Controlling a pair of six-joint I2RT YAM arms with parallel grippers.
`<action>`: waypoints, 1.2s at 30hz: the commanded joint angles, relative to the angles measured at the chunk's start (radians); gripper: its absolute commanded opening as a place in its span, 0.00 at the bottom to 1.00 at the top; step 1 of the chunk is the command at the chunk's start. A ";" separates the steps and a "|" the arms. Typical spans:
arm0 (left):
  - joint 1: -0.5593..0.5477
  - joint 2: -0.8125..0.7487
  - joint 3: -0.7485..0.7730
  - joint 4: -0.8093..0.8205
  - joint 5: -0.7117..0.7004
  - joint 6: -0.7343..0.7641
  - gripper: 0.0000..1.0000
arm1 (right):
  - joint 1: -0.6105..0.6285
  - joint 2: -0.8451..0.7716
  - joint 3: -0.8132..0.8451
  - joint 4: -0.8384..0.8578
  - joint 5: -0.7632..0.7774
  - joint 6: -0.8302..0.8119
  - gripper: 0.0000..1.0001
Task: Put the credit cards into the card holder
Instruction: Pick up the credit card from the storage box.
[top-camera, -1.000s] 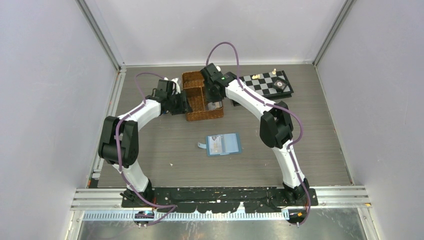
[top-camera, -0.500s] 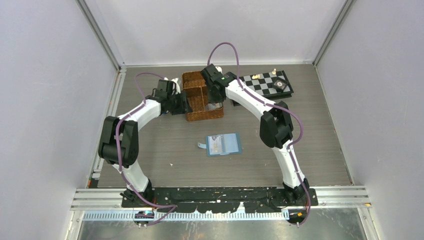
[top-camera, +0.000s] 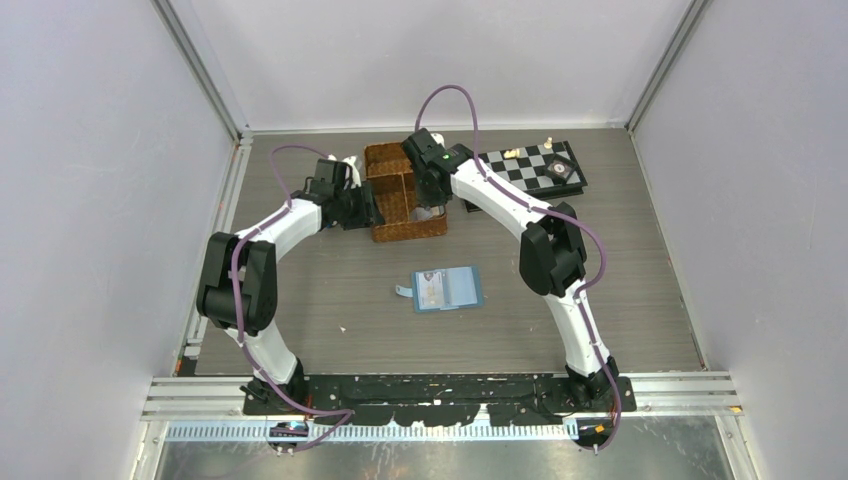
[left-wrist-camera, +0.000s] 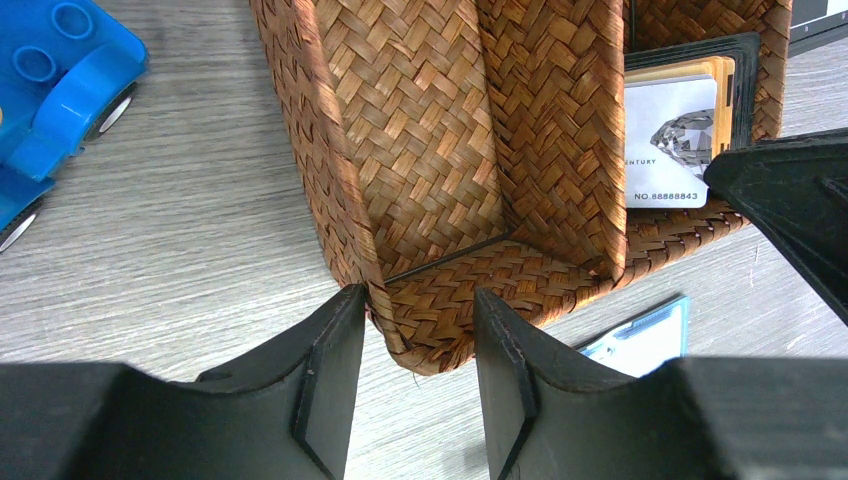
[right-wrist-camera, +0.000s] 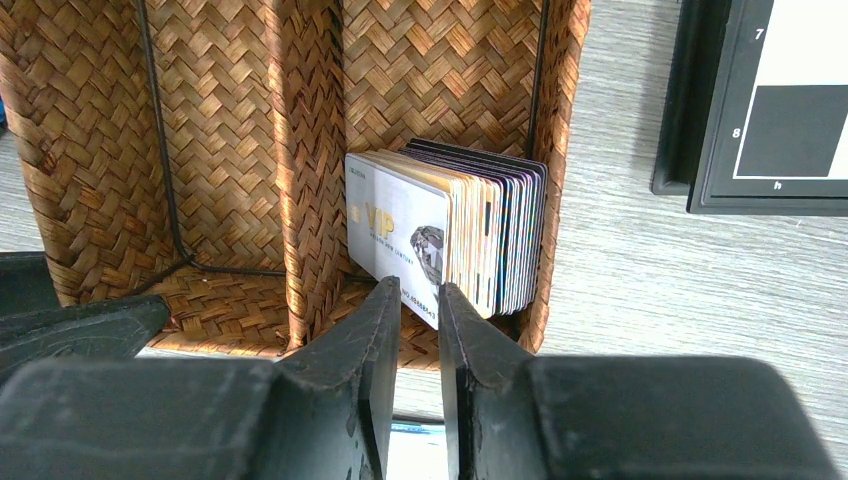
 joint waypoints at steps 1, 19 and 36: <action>-0.002 -0.027 -0.011 -0.024 -0.002 0.017 0.45 | 0.000 0.010 0.043 -0.004 0.017 0.000 0.26; -0.002 -0.025 -0.013 -0.024 -0.002 0.018 0.43 | -0.007 0.039 0.065 -0.009 -0.018 0.013 0.22; -0.002 -0.023 -0.014 -0.024 -0.001 0.017 0.43 | 0.025 0.046 0.100 0.000 -0.020 0.016 0.16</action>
